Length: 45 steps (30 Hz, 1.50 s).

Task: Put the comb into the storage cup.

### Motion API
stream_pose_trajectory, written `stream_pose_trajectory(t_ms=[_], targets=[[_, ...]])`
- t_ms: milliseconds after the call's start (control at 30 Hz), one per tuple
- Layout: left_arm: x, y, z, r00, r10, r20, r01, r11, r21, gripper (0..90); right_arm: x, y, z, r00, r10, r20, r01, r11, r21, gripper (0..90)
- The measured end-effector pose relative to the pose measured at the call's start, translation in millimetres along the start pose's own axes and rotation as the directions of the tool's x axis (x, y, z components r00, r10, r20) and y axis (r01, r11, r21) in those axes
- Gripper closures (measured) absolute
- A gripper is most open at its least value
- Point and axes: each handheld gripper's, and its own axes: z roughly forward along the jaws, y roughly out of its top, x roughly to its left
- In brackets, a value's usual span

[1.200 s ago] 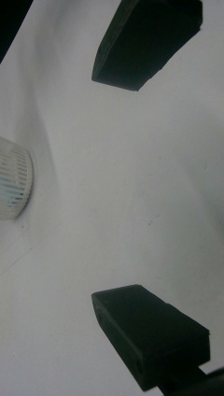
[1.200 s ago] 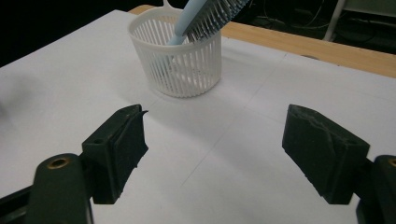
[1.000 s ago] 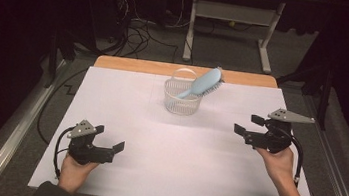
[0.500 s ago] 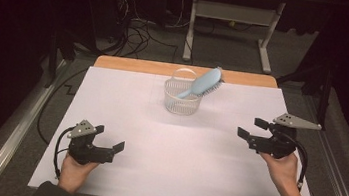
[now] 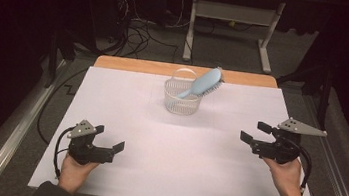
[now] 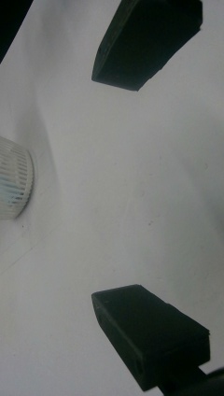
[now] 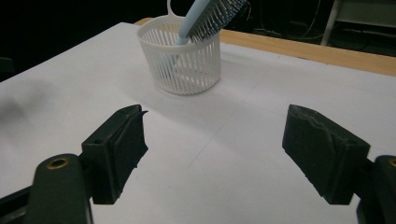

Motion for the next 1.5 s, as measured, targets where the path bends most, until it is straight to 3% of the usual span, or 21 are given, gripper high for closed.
stream_pose_trajectory(t_ms=[1500], targets=[[-0.3,0.1,-0.1,1.0,-0.001,0.0,0.001,1.0,-0.001,0.0,-2.6,-34.9,-23.9,0.9983,0.056,0.014,-0.056,0.9977,-0.038,20.6]])
